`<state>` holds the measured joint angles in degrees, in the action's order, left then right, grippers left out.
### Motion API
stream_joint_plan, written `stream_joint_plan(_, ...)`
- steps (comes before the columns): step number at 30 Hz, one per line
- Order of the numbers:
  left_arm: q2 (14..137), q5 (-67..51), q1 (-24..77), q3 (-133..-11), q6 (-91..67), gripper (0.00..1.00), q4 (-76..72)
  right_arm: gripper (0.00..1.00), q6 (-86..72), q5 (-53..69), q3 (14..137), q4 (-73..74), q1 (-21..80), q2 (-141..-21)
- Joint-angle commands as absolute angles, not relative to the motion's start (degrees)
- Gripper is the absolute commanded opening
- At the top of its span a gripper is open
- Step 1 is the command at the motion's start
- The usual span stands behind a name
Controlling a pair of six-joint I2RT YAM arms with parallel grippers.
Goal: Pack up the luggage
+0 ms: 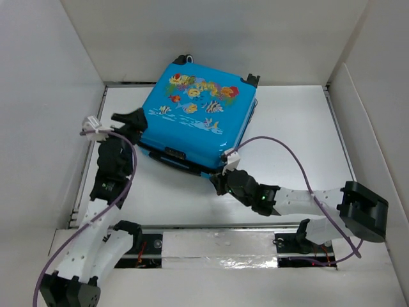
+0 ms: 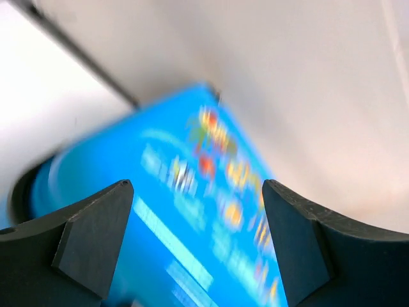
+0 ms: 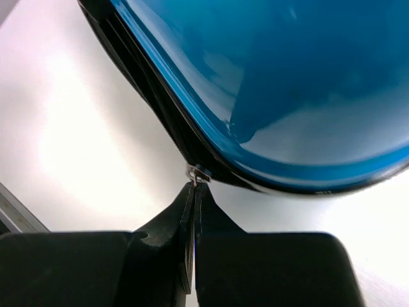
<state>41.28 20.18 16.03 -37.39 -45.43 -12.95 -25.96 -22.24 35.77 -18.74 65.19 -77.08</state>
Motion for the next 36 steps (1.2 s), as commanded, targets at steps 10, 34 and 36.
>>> stream_joint_plan(10,70.0,-8.7,-14.9,-43.8,-49.9,0.73,-13.5,0.0,-28.7,-17.1,26.9,-17.6,67.7,-62.7)
stream_joint_plan(34,64.7,-7.8,20.0,-14.2,-64.9,0.66,-35.5,0.0,-22.2,-5.9,52.1,-17.1,74.6,-90.3)
stream_joint_plan(36,58.4,-2.5,23.5,-13.7,-64.0,0.65,-32.1,0.0,-20.7,-3.4,53.3,-19.0,74.6,-91.4)
